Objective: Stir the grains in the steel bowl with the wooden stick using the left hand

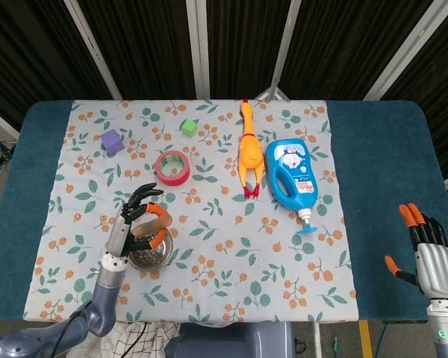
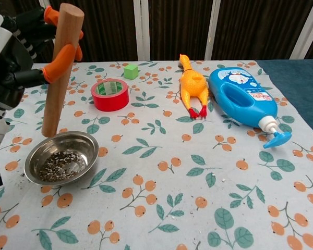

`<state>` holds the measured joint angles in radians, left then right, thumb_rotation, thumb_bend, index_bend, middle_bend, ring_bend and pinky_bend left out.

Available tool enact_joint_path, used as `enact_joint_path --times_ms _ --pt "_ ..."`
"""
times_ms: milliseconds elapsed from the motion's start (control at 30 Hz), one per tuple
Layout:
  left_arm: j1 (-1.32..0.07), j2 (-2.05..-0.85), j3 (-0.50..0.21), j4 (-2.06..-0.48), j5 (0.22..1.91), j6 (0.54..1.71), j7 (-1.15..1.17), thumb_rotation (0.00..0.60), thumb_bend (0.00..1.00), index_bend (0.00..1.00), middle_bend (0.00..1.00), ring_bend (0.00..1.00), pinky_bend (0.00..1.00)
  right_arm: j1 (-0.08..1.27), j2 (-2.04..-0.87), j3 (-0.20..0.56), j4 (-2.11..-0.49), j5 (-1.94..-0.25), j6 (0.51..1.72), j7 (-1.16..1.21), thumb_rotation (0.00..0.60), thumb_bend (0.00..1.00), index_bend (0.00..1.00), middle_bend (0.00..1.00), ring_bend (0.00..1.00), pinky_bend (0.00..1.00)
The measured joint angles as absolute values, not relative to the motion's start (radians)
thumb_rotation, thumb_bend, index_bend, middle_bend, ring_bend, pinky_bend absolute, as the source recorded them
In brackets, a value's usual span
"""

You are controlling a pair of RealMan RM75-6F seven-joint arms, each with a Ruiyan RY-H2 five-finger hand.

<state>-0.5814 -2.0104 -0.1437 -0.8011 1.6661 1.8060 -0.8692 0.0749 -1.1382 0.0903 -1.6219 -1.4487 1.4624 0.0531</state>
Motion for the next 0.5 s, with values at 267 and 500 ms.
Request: enact_joint_path --times_ms 267,500 --pt "-0.604 -1.818 -0.137 -0.968 1.678 1.708 -0.669 0.600 0.90 0.62 0.72 0.25 0.17 0.073 -1.136 0.092 -1.617 -1.452 1.468 0.068 0.600 0.32 0.00 0.00 0.00 0.00" --pt "-0.587 -1.636 -0.088 -1.012 1.672 1.589 -0.487 0.600 0.89 0.62 0.72 0.25 0.17 0.069 -1.133 0.088 -1.617 -1.460 1.475 0.069 0.600 0.32 0.00 0.00 0.00 0.00"
